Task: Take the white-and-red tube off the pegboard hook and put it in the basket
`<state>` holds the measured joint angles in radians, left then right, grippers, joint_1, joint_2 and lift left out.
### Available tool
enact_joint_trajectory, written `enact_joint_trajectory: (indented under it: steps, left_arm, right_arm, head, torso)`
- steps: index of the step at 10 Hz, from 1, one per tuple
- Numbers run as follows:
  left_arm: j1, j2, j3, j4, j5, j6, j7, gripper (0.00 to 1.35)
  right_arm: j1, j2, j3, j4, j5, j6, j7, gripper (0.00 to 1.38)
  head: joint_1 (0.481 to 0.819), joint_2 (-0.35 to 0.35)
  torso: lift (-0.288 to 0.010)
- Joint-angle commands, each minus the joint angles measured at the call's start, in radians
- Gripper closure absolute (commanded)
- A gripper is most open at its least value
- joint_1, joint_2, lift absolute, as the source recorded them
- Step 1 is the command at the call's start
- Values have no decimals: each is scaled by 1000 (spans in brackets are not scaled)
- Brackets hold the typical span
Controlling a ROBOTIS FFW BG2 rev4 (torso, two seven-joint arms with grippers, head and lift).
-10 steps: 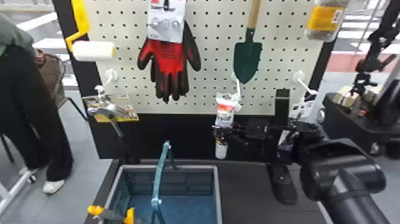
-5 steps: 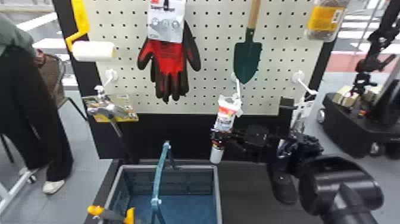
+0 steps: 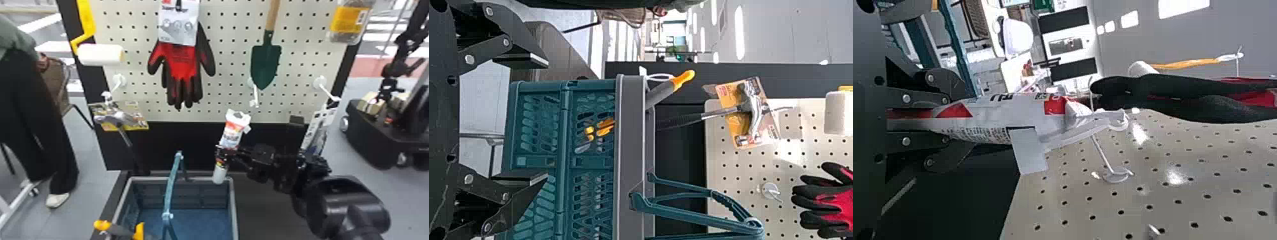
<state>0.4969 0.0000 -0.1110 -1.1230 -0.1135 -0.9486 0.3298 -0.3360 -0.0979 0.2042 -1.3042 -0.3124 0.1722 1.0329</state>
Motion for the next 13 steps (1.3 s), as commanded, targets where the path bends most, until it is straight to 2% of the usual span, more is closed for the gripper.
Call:
enact_joint_trajectory:
  steps: [1, 8, 13]
  left_arm:
    - [-2, -3, -3, 0, 0, 2, 0, 481]
    - [-7, -3, -6, 0, 2, 8, 0, 481]
    - [-7, -3, -7, 0, 3, 10, 0, 479]
  right_arm:
    - [-13, 3, 40, 29, -22, -2, -1, 1153]
    - [-69, 7, 212, 142, -123, -14, -1, 1153]
    - [-67, 7, 219, 159, -136, -11, -1, 1095]
  head:
    - [549, 0]
    - [549, 0]
    - [549, 0]
  torso:
    - [-100]
    - [-100]
    - [-100]
